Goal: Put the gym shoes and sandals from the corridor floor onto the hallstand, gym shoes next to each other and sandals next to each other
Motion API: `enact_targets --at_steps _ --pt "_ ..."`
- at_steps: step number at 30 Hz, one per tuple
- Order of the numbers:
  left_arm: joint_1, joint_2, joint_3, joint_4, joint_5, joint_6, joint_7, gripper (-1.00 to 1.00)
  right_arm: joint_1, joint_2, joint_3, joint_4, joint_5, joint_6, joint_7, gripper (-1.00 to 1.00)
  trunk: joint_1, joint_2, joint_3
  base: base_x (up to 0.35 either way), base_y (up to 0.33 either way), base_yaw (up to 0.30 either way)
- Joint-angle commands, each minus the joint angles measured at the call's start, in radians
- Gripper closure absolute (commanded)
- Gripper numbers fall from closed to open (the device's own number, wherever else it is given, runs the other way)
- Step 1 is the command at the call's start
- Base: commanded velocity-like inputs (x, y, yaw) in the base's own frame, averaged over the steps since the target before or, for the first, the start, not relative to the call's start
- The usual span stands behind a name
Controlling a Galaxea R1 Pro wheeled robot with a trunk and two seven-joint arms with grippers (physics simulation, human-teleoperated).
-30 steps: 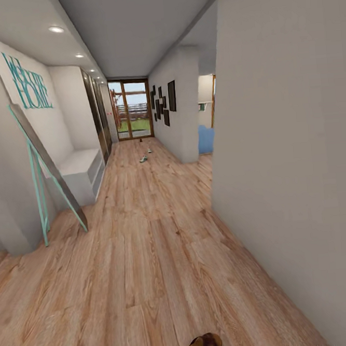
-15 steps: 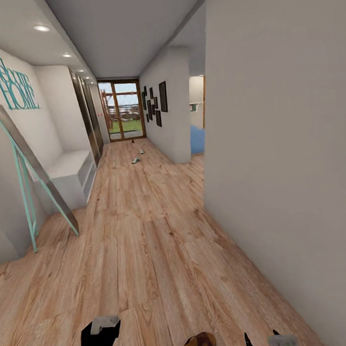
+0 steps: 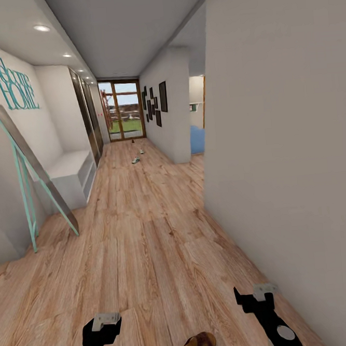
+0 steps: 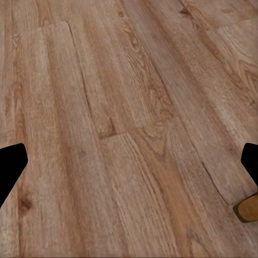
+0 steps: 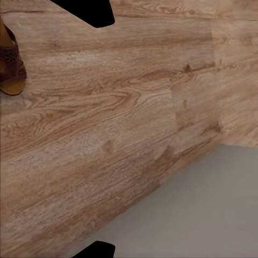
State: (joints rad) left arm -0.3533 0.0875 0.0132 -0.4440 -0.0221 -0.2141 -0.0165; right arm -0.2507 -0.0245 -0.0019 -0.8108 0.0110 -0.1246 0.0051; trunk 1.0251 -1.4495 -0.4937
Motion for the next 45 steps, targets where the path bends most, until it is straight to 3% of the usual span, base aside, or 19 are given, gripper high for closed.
enact_targets --at_steps 1,8,16,30,38,45 --pt "0.000 0.000 0.001 0.001 -0.002 -0.003 -0.002 -1.00 -0.003 0.000 0.001 0.001 0.001 0.002 0.001 -1.00 0.000 -0.001 -0.001 0.000 0.000 0.000" --pt "0.002 0.000 0.002 0.003 -0.002 -0.002 -0.002 -1.00 -0.012 0.000 0.003 0.031 0.003 0.019 0.001 -1.00 0.000 -0.001 -0.001 0.041 0.003 0.000" --pt "0.002 -0.001 0.002 0.031 -0.002 -0.003 -0.002 -1.00 -0.015 0.003 0.011 0.160 0.002 0.023 0.001 -1.00 0.000 -0.001 -0.001 0.219 0.066 0.000" --pt "0.002 -0.001 -0.001 0.037 -0.004 -0.004 -0.002 -1.00 -0.015 0.000 0.015 0.179 0.000 0.018 -0.001 -1.00 0.000 -0.001 -0.001 0.052 0.015 0.000" --pt "0.002 0.000 -0.016 0.036 -0.004 -0.004 -0.003 -1.00 -0.015 -0.030 0.012 0.184 -0.004 0.018 -0.006 -1.00 0.000 -0.001 -0.001 0.002 0.001 0.000" --pt "0.002 0.000 -0.023 0.036 -0.003 -0.004 -0.003 -1.00 -0.015 -0.033 0.010 0.185 -0.005 0.019 -0.009 -1.00 0.000 -0.001 -0.001 0.000 0.000 0.000"
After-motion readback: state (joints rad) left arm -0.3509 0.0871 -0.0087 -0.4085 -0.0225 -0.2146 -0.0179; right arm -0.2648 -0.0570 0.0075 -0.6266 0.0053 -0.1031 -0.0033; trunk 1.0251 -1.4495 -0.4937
